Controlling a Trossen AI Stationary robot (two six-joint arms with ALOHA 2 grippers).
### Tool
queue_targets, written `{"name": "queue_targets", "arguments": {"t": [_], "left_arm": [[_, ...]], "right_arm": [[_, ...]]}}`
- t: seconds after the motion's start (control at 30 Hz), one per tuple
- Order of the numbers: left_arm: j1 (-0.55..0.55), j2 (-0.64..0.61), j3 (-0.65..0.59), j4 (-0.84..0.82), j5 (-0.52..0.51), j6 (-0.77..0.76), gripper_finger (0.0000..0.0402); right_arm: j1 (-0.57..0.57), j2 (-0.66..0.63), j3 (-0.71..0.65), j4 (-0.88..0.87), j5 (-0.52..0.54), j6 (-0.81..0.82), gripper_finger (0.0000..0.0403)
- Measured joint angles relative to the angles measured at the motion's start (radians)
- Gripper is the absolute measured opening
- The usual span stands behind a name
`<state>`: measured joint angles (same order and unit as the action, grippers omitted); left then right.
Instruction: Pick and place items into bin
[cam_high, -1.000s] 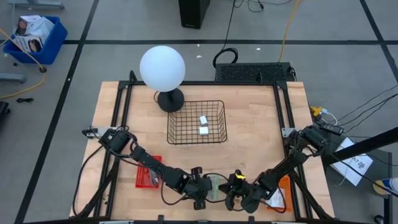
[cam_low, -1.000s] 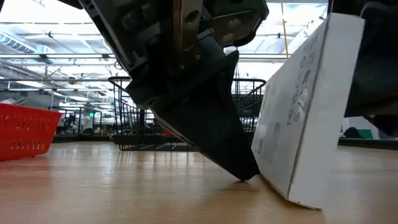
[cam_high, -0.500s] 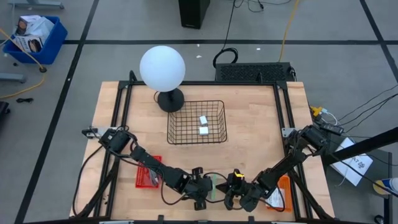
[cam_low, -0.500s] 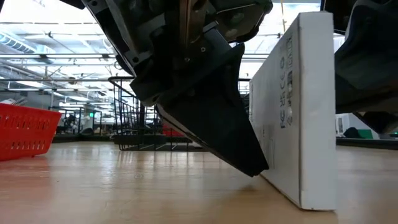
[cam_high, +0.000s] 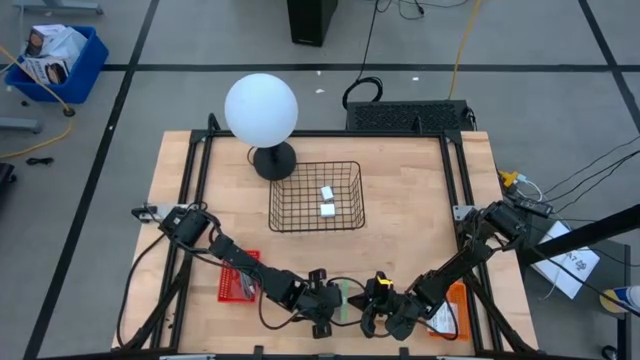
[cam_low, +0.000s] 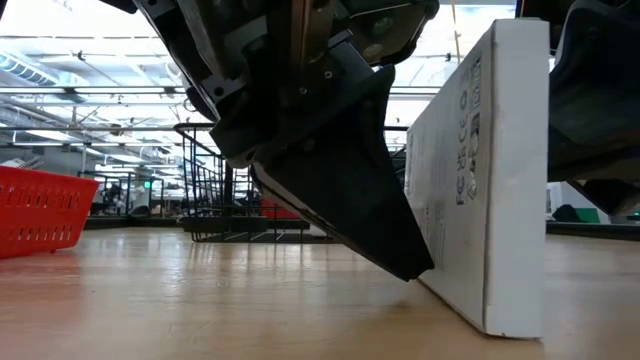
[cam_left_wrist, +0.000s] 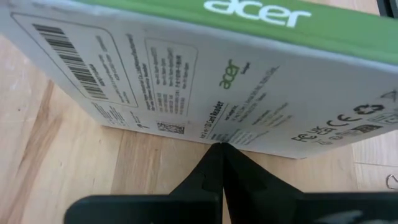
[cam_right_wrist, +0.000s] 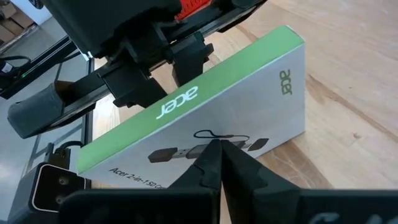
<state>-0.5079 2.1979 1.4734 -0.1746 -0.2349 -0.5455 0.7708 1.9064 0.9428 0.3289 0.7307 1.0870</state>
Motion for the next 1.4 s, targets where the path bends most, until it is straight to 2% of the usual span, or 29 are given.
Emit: {"name": "queue_targets", "arguments": {"t": [0.83, 1.0, 1.23, 1.4], "left_arm": [[-0.011, -0.002, 0.001, -0.012, 0.002, 0.001, 0.0003], [-0.02, -0.029, 0.002, -0.069, 0.004, -0.007, 0.0003], [-0.055, -0.127, 0.003, -0.171, -0.11, 0.019, 0.0003], [-0.078, -0.18, 0.002, -0.268, -0.219, 0.016, 0.0003]], "right_arm": [[0.001, 0.0, 0.0, 0.002, -0.003, -0.003, 0.0], [0.001, 0.0, 0.0, 0.002, -0.026, -0.017, 0.0], [0.001, -0.002, -0.001, -0.017, -0.03, -0.037, 0.0], [0.006, -0.066, 0.0, -0.154, -0.097, -0.023, 0.0]]}}
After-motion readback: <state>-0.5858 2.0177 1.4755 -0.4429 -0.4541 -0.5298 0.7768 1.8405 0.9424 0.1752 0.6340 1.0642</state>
